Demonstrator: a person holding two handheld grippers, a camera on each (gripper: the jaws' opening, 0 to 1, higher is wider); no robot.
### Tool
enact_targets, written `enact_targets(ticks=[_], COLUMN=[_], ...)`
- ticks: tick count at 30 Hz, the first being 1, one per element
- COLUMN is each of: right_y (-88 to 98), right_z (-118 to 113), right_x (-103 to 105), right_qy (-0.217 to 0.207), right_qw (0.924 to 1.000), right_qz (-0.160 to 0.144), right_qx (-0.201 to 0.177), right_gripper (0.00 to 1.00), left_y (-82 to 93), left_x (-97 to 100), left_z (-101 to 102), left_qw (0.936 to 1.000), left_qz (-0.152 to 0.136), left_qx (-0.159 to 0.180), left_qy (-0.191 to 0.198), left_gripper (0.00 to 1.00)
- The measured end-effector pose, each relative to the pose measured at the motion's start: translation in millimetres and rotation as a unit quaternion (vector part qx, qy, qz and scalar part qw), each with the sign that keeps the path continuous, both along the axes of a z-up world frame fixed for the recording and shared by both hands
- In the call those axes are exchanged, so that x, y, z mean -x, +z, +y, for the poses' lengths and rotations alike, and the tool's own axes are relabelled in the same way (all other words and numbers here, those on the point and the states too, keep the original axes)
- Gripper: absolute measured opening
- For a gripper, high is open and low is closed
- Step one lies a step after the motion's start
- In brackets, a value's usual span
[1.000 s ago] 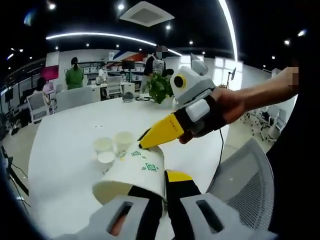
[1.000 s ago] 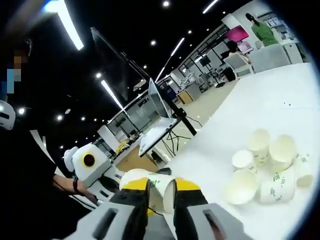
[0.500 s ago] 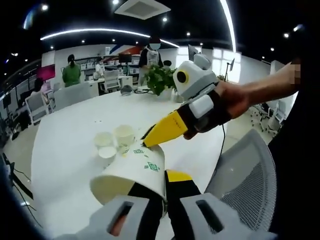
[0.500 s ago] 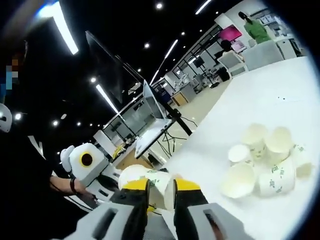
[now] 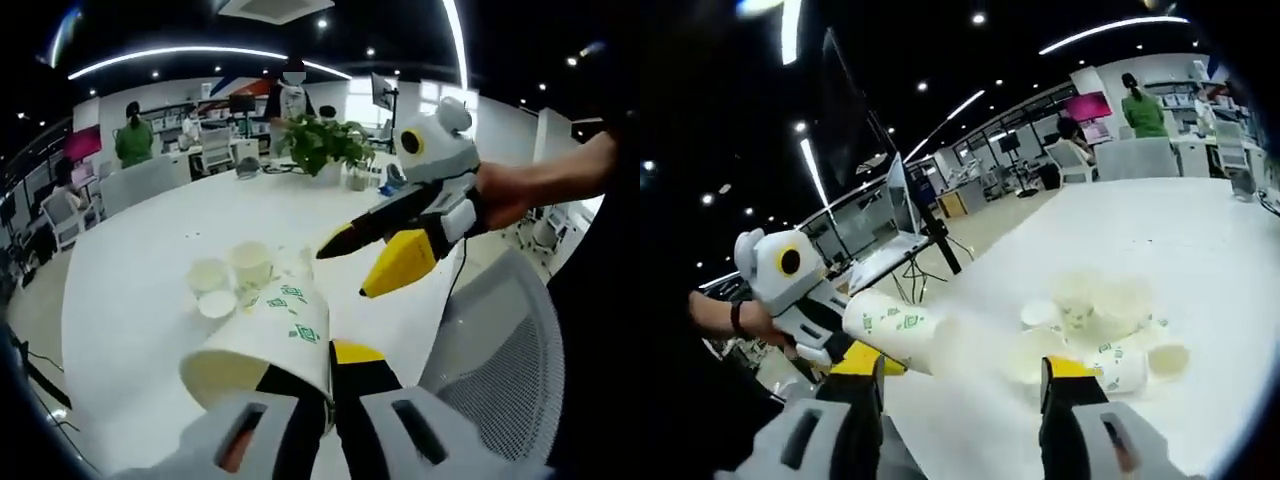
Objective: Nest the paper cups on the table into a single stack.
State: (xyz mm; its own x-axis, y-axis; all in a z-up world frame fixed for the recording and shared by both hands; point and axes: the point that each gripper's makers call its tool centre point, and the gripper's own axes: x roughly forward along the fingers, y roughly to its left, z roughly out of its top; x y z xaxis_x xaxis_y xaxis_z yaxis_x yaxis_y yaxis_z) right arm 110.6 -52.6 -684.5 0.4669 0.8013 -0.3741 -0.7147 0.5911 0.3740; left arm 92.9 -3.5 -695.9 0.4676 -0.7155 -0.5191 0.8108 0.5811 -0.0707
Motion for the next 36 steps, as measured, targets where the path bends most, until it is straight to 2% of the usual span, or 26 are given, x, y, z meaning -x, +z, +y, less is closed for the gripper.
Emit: enact_targets(ticks=[3,12,23,27,33,36], right_y=[-1.5,-8.7,-11.1,-12.9,-16.1,-17.0], right_z=[-8.7,-21.8,-36.8,-39.2,-42.1,-43.2], right_x=[2.4,13.4,17.2,21.6,26.5,27.1], right_qy=[-0.009,-0.016,-0.038,-0.039,-0.039,-0.039], right_qw=[0.9994,0.9959,0.9946,0.9943,0.9938,0.9937], right_qz=[-0.019,-0.045,-0.052,-0.051,-0.048,-0.047], right_qx=[0.027,0.076,0.081,0.085,0.093,0.095], right_gripper=[0.69,0.79,0.82,0.82,0.82,0.82], left_y=[-1.2,-12.1,-20.9,-28.4,-34.3,-41.8], left_x=[-6.7,-26.6,-39.3,-43.8,-45.3,-46.3], left_z=[-0.4,-0.4,-12.3,-13.8,-24.5,-24.3], left_qw=[0.9999,0.9969,0.9894,0.9804,0.9677,0.954], left_qz=[0.003,0.008,0.02,0.017,0.018,0.028], left_qx=[-0.012,-0.062,-0.112,-0.157,-0.199,-0.235], left_qy=[-0.009,-0.047,-0.091,-0.118,-0.154,-0.184], left_gripper=[0.0,0.0,0.0,0.0,0.0,0.0])
